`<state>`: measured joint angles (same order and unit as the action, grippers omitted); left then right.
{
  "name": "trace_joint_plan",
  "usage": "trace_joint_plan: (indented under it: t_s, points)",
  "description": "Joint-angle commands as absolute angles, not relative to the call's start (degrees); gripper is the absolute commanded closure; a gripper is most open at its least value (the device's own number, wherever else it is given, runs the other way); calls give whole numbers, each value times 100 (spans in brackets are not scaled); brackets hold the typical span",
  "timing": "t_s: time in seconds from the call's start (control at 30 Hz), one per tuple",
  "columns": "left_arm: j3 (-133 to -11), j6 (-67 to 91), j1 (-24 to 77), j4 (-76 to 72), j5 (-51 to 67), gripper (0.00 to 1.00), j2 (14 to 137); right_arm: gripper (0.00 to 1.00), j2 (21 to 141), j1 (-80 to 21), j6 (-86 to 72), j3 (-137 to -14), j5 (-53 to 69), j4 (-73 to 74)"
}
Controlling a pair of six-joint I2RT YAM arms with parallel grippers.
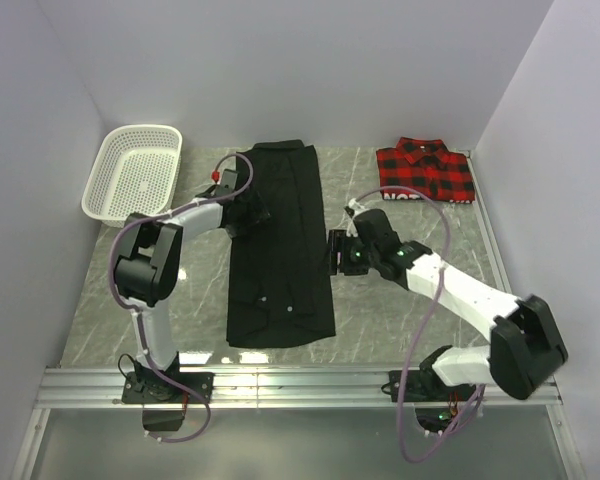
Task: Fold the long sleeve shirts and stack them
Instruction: Fold the shirt
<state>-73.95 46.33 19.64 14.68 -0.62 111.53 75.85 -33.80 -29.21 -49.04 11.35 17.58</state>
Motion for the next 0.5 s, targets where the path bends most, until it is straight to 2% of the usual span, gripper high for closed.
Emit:
trace_joint_plan:
  t_s: [0.0,0.07,0.1,0.23,0.33,0.47]
  points:
    - [-7410,4641,2039,1617,18,17,10593,32,6760,-3305,-3085,-4502,932,1145]
    - [-7287,4597,2030,1827,-156,14,9980,13,6584,-3200,-3163,-4342,1141,1055]
    - [-7208,4588,2030,1889,-184,14,9758,9,6618,-3130,-3181,-4298,1282,1098]
    - [-6664,4351,2039,2556,-325,9,8598,14,7127,-2795,-2953,-4500,2056,1835]
    - [-5900,4333,2030,3014,-317,6,7693,14,7260,-2830,-3040,-4395,1864,2197]
    - [-4548,4552,2039,3471,-54,7,6656,16,7338,-3032,-3400,-4192,1557,2338]
